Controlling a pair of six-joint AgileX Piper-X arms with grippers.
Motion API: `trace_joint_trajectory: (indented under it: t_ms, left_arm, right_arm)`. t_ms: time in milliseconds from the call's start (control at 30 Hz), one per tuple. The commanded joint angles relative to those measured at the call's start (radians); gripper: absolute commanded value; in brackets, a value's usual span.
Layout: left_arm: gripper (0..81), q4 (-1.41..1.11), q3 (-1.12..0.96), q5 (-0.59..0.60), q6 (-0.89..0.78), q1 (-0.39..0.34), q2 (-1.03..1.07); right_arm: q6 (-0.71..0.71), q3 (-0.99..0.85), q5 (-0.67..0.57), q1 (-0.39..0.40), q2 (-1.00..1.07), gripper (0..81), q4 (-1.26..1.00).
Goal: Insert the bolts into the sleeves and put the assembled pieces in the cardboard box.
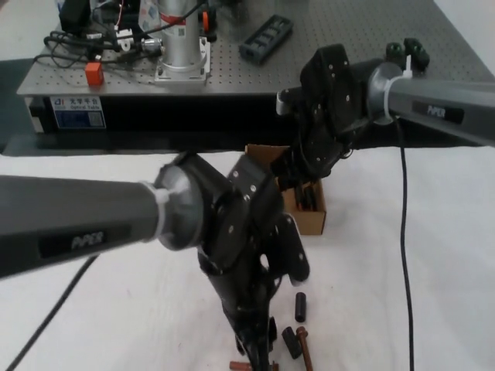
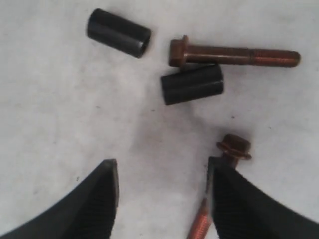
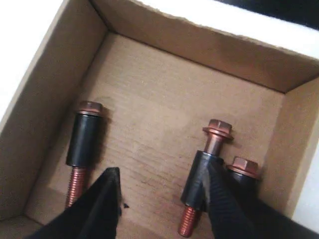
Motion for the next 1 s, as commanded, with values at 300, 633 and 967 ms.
trace_joint_trajectory:
  t_ms: [300, 633, 967]
  left_arm:
    - [37.9, 0.02, -0.012, -0.018, 0.075, -0.044, 0.074]
    - [0.4, 0.019, -0.018, -0.041, 0.042, -0.044, 0.097]
    - [0.7, -0.006, -0.019, -0.249, -0.404, 0.026, -0.073]
  right_arm:
    - [0.009, -0.013, -0.081, -0.035, -0.186, 38.4, 0.057]
    - [-0.026, -0.006, -0.081, -0.037, -0.298, 38.4, 0.194]
    - [0.022, 0.374, -0.077, 0.019, -0.548, 38.4, 0.239]
